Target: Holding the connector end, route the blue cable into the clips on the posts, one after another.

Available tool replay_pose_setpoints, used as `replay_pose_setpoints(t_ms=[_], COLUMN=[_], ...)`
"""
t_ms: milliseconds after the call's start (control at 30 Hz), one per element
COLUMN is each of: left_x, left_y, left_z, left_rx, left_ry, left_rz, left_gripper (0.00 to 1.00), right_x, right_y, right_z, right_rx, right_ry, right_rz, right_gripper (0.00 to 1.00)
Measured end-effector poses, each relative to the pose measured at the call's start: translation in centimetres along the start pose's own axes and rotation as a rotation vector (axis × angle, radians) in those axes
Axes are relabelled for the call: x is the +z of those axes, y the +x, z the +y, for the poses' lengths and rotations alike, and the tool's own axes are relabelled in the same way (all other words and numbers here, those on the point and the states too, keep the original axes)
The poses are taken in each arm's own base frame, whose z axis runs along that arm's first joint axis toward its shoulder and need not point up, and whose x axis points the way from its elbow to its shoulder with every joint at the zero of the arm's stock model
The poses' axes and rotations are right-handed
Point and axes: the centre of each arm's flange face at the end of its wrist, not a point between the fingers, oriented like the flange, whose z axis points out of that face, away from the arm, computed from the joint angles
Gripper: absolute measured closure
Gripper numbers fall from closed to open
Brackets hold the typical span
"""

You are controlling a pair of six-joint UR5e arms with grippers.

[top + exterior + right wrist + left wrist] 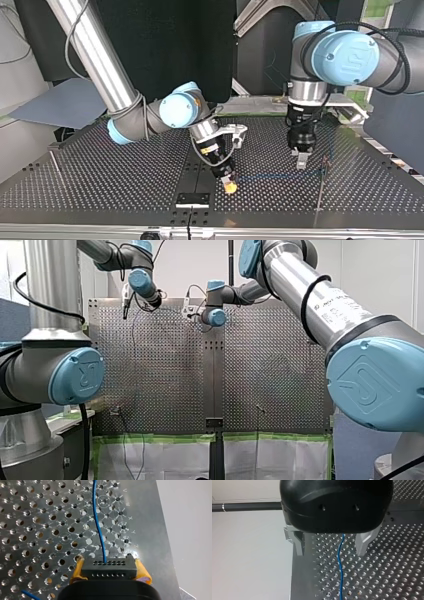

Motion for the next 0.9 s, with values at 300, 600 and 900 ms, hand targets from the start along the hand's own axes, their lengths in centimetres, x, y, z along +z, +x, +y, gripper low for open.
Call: replay_pose_setpoints(t_ms=[300, 600, 900], left_x=[2.9, 4.6, 6.7], left_y=[1.3, 2.1, 1.7], left_z=[-0.3, -0.2, -0.4], left_rx=[0.0, -0.02, -0.048], left_ry=[-0.02, -0.033, -0.036], left_rz=[0.022, 0.007, -0.012], left_gripper=[0.0, 0.0, 0.0], right_x=[0.0, 0.0, 0.0], right_y=[0.1, 0.1, 0.1], right_z=[-0.1, -0.2, -0.2], right_rx=[-0.001, -0.003, -0.002], right_ry=[0.002, 0.003, 0.004], right_rz=[0.002, 0.002, 0.002], right_gripper=[1.0, 1.0, 1.0])
